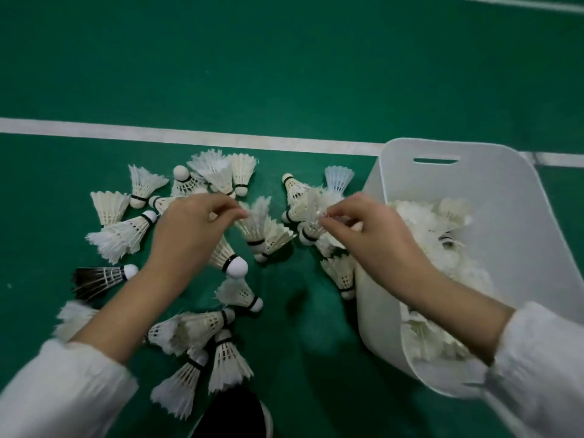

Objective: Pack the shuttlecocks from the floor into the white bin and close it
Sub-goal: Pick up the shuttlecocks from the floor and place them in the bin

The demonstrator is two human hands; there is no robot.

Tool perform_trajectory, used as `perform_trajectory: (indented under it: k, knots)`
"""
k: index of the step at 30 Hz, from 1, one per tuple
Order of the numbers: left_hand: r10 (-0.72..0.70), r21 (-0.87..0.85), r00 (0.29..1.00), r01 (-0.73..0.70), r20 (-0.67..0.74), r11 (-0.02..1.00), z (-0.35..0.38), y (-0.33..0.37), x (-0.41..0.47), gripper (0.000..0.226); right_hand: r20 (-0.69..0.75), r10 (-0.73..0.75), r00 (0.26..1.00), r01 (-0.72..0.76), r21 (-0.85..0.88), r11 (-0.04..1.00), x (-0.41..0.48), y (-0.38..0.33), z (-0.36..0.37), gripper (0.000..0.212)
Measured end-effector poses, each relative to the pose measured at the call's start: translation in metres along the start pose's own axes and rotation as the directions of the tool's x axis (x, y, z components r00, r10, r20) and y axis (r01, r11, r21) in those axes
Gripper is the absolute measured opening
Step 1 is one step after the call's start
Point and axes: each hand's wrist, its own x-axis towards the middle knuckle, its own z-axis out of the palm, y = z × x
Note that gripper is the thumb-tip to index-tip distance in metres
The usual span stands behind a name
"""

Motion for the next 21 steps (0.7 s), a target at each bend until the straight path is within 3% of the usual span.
perform_trajectory:
  k: [4, 9, 16, 21]
  knots:
    - [0.059, -0.120, 0.998, -0.058, -0.001, 0.991, -0.014, 0.048, -0.011, 0.014, -0.052, 0.011, 0.999, -0.009, 0.026, 1.000, -0.017, 0.004, -0.067, 0.010]
    - [0.189, -0.219, 0.979, -0.168, 0.077, 0.961, -0.012, 0.108, -0.015, 0.012, -0.236, 0.233, 0.944, -0.203, 0.143, 0.969, -0.042, 0.055, -0.117, 0.006]
    - [0.320, -0.173, 0.931, -0.291, 0.176, 0.941, 0.026, 0.164, -0.008, 0.011, -0.299, 0.457, 0.838, -0.402, 0.226, 0.887, -0.058, 0.137, -0.120, 0.012]
    - [0.346, -0.207, 0.931, -0.317, 0.121, 0.926, 0.042, 0.188, -0.004, 0.008, -0.308, 0.461, 0.832, -0.417, 0.200, 0.887, -0.044, 0.160, -0.111, 0.018]
